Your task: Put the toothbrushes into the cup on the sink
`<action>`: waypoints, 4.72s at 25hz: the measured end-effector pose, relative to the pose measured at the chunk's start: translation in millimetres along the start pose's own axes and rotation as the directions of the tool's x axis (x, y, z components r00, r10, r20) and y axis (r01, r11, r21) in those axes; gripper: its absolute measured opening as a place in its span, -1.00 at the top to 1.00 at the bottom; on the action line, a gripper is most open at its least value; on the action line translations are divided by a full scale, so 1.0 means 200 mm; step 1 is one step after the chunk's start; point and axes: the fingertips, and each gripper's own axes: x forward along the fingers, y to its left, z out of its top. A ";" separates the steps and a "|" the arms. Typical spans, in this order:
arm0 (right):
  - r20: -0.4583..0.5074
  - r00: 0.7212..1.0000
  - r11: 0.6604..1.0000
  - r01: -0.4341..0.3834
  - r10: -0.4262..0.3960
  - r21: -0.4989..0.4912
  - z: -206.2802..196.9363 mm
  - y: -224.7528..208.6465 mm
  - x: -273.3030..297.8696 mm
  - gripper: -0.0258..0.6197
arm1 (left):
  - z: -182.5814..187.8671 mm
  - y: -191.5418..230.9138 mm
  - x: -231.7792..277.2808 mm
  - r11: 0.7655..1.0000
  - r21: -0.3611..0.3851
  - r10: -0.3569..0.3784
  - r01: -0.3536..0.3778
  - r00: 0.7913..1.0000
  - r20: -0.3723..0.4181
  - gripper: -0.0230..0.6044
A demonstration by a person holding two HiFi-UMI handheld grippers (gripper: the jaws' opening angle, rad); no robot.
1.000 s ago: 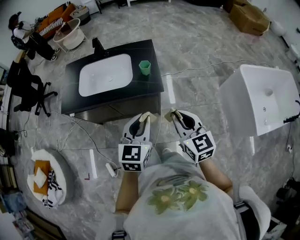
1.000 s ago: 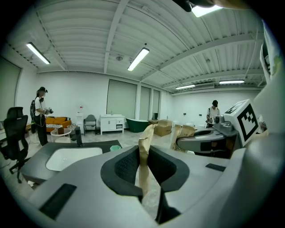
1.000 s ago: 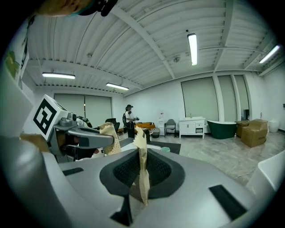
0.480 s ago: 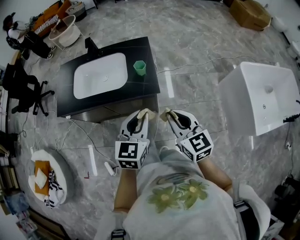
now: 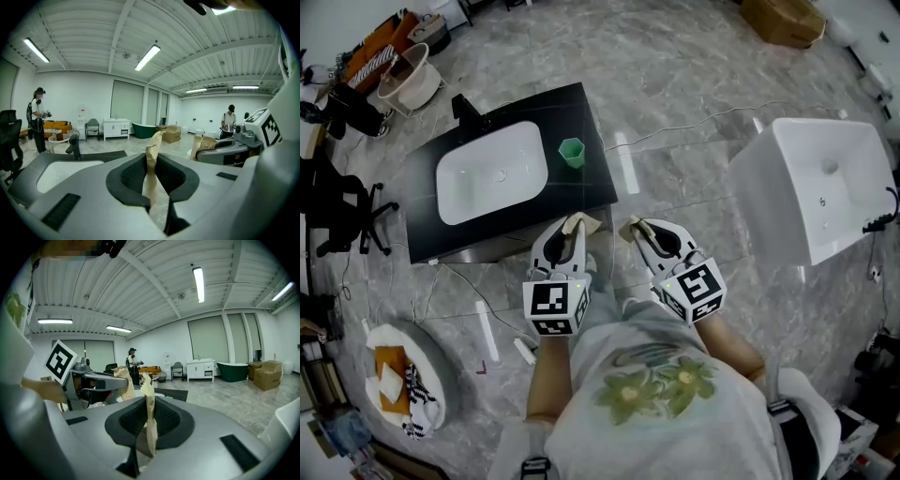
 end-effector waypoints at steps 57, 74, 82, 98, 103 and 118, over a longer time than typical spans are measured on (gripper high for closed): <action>-0.096 0.982 0.986 0.167 -0.165 0.018 0.32 -0.41 1.23 0.75 | 0.28 1.13 0.87 0.986 -0.138 -0.096 0.093 0.995 -0.012 0.70; -0.062 0.991 0.993 0.116 -0.116 -0.007 0.44 -0.61 1.27 0.75 | 0.46 1.02 1.04 0.991 -0.077 -0.110 0.114 0.993 0.052 0.70; -0.048 0.991 0.992 0.127 -0.126 -0.002 0.46 -0.70 1.29 0.75 | 0.43 0.99 1.10 0.991 -0.057 -0.121 0.122 0.992 0.027 0.70; -0.048 0.989 0.990 0.142 -0.142 -0.001 0.45 -0.75 1.28 0.74 | 0.29 0.99 1.19 0.989 -0.050 -0.141 0.139 0.989 -0.043 0.70; -0.048 0.988 0.989 0.146 -0.145 0.004 0.45 -0.75 1.28 0.74 | 0.25 0.98 1.21 0.989 -0.042 -0.147 0.145 0.987 -0.057 0.70; -0.053 0.983 0.985 0.175 -0.174 0.013 0.42 -0.77 1.26 0.74 | 0.16 0.96 1.25 0.987 -0.016 -0.159 0.159 0.984 -0.083 0.70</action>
